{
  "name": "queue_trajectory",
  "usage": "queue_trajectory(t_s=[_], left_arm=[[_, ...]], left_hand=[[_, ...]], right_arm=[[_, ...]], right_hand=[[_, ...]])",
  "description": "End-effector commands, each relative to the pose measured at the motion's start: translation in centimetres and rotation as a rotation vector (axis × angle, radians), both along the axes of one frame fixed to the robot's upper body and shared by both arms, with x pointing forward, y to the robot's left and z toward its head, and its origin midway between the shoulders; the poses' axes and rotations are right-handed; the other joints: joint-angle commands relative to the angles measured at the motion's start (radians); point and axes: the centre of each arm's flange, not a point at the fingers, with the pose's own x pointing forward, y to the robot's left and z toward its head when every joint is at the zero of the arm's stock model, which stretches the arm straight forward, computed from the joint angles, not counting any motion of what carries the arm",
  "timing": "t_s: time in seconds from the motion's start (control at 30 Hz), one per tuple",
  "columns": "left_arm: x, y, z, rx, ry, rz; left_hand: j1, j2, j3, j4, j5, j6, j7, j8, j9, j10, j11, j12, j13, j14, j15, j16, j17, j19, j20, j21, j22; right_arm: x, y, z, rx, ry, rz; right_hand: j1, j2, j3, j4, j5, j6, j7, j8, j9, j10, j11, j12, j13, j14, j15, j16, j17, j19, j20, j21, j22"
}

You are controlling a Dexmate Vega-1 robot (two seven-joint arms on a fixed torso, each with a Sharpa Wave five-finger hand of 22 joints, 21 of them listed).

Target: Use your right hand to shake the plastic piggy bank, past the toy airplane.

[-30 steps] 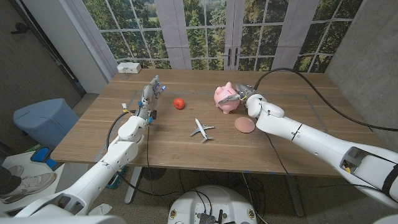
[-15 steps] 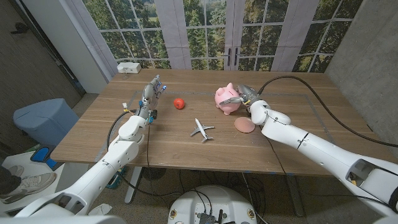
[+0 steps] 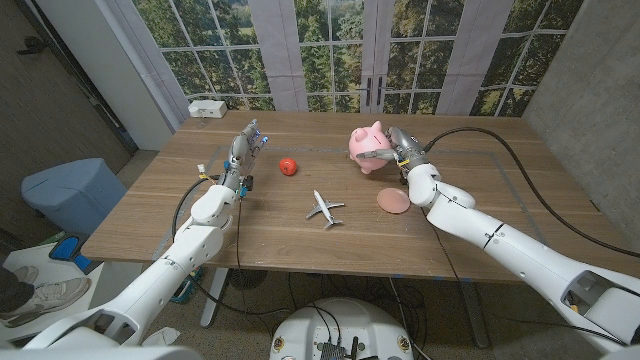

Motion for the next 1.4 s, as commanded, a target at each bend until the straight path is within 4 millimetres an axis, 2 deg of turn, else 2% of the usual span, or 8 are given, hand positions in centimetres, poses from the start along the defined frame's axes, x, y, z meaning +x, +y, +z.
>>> queue_trajectory(t_s=[0.03, 0.27, 0.47, 1.4], left_arm=[[-0.3, -0.2, 0.1, 0.005, -0.008, 0.0], [-0.3, -0.3, 0.2, 0.008, -0.01, -0.001], [-0.5, -0.3, 0.2, 0.008, -0.012, 0.003], [-0.4, -0.6, 0.5, 0.011, -0.011, 0.008]], left_hand=[[-0.006, 0.036, 0.002, -0.004, -0.001, 0.001, 0.003, 0.002, 0.005, 0.0, -0.001, 0.001, 0.002, 0.004, -0.026, -0.001, 0.003, 0.006, 0.003, -0.001, 0.002], [-0.007, 0.036, 0.002, -0.006, -0.001, 0.002, 0.003, 0.002, 0.005, 0.001, -0.001, 0.001, 0.003, 0.004, -0.026, 0.0, 0.003, 0.006, 0.003, -0.001, 0.002], [-0.007, 0.036, 0.002, -0.007, -0.001, 0.002, 0.003, 0.002, 0.005, 0.0, -0.001, 0.001, 0.003, 0.004, -0.026, 0.0, 0.003, 0.006, 0.003, -0.002, 0.002], [-0.011, 0.037, 0.001, -0.013, -0.002, 0.002, 0.003, 0.002, 0.005, 0.001, -0.001, 0.0, 0.003, 0.004, -0.026, 0.0, 0.004, 0.006, 0.002, -0.002, 0.002]], right_arm=[[-0.8, -1.0, 0.3, 0.06, -0.067, 0.0], [-1.1, -1.5, 0.4, 0.101, -0.097, 0.012], [-1.5, -2.3, 0.5, 0.164, -0.155, 0.019], [-3.9, -7.9, 0.6, 0.6, -0.565, -0.085]], right_hand=[[0.391, 0.378, 0.171, -0.008, 0.006, 0.454, -0.157, 0.014, 0.067, 0.425, -0.267, 0.012, 0.271, 0.309, -0.354, 0.011, 0.536, -0.021, -0.02, 0.011, 0.001], [0.389, 0.376, 0.177, -0.008, 0.01, 0.454, -0.156, 0.013, 0.068, 0.425, -0.264, 0.009, 0.276, 0.311, -0.354, 0.005, 0.552, -0.006, -0.041, 0.03, -0.005], [0.389, 0.374, 0.181, -0.008, 0.012, 0.452, -0.156, 0.011, 0.07, 0.421, -0.263, 0.005, 0.279, 0.312, -0.354, 0.0, 0.563, -0.004, -0.047, 0.038, -0.01], [0.38, 0.372, 0.196, -0.006, 0.019, 0.444, -0.157, 0.005, 0.074, 0.421, -0.266, -0.006, 0.288, 0.31, -0.354, -0.02, 0.602, -0.028, -0.049, 0.06, -0.034]])
